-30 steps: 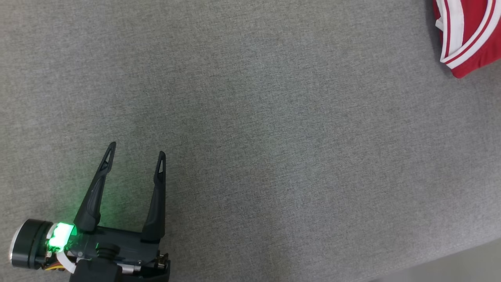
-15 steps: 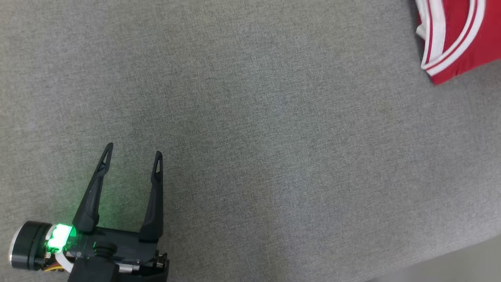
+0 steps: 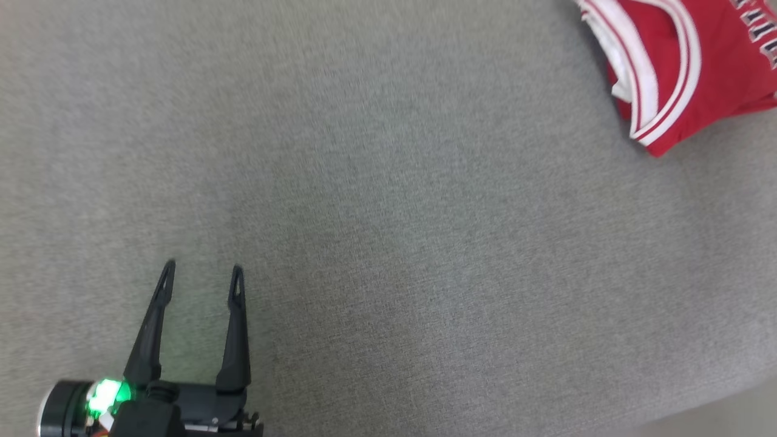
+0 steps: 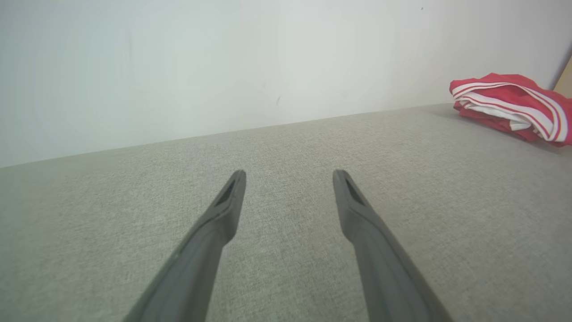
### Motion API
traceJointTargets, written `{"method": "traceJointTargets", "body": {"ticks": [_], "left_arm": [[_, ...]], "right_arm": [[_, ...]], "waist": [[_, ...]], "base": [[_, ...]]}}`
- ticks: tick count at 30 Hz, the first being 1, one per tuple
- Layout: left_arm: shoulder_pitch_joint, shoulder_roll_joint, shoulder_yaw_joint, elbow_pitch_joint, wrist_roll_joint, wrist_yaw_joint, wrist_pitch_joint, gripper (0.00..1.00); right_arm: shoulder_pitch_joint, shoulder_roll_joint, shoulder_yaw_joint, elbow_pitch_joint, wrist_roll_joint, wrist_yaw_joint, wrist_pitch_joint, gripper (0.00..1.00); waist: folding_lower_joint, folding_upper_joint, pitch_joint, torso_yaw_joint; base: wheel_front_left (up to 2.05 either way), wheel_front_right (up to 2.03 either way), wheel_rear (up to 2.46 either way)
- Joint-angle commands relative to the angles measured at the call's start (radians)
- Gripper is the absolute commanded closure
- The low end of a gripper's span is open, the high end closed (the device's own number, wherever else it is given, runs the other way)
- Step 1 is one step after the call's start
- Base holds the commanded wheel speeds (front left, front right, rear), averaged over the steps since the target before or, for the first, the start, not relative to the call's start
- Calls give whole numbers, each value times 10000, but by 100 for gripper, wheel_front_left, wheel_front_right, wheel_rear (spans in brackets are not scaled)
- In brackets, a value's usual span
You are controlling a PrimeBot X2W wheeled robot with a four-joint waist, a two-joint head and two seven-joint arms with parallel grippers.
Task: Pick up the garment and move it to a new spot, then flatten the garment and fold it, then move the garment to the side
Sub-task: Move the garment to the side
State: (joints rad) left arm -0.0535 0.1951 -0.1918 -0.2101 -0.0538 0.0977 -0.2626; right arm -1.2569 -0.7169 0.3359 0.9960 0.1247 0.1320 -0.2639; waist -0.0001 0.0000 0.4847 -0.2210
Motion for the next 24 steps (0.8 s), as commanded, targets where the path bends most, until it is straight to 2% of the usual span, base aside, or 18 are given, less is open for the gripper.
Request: {"method": "traceJointTargets", "body": {"ticks": [1,8,18,24], "left_arm": [[211,-53,64,99,-61,-14,-28,0],[964,-461,685,952,-260,-325,-28,0],[1689,-977,1439,1847,-180,-787,-28,0],[1862,-1203,1703,2271,-71,-793,-28,0]], "right_arm": [[330,56,-129,-182,141,-26,6,0],[2165,457,-950,-2237,490,-26,4,0],[5281,1670,-2554,-4676,427,-26,4,0],[7211,2548,-3279,-5858,224,-26,4,0]], "waist": [[1,0,-965,220],[1,0,-2370,542],[1,0,-3792,832],[1,0,-4260,1093]], "base": [[0,0,0],[0,0,0],[0,0,0],[0,0,0]]}}
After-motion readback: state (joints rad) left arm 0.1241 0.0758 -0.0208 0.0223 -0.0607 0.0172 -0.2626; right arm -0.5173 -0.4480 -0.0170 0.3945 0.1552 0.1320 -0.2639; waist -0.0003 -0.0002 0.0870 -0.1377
